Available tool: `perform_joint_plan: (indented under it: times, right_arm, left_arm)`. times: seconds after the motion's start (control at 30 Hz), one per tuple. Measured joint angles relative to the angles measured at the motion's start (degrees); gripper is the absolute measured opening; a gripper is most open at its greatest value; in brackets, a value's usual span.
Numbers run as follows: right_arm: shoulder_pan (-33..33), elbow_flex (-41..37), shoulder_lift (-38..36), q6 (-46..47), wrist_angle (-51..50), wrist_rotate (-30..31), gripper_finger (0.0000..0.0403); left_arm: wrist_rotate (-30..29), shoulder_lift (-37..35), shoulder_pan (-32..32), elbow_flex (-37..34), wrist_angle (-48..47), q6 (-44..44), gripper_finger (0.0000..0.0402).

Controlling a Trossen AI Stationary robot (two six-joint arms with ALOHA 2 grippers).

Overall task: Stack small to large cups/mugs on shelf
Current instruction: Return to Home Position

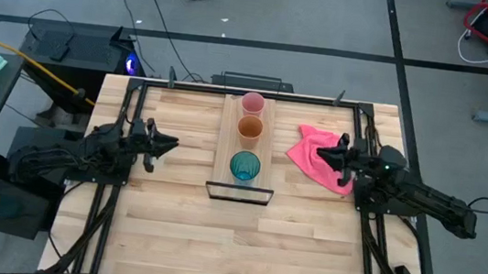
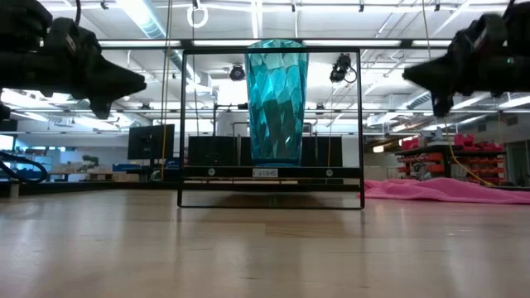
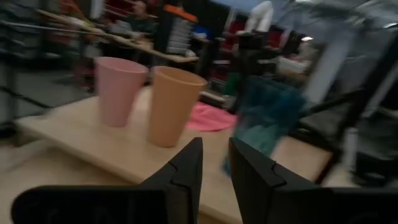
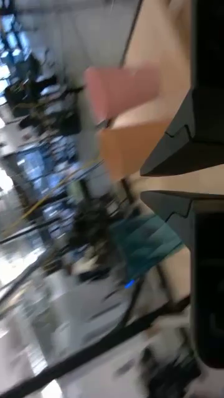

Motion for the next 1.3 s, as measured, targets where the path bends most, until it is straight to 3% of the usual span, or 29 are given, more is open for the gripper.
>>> perform_joint_plan:
  times: [0.07,0.43,1.3]
  right_arm:
    - [0.0,0.0,0.1,-3.3,-4.2,0.9,0.0054]
    - [0.0,0.2,3.5,-12.8,-4.4,2.7,0.0054]
    - [0.0,0.2,5.9,-12.1,-4.4,2.6,0.0054]
  left_arm:
    - [-1.7,0.3,0.0,0.0,-0.3,2.6,0.0082]
    - [-2.6,3.7,0.0,0.0,-0.4,17.0,0.0089]
    - [-2.9,3.8,0.0,-0.1,2.1,16.5,0.0085]
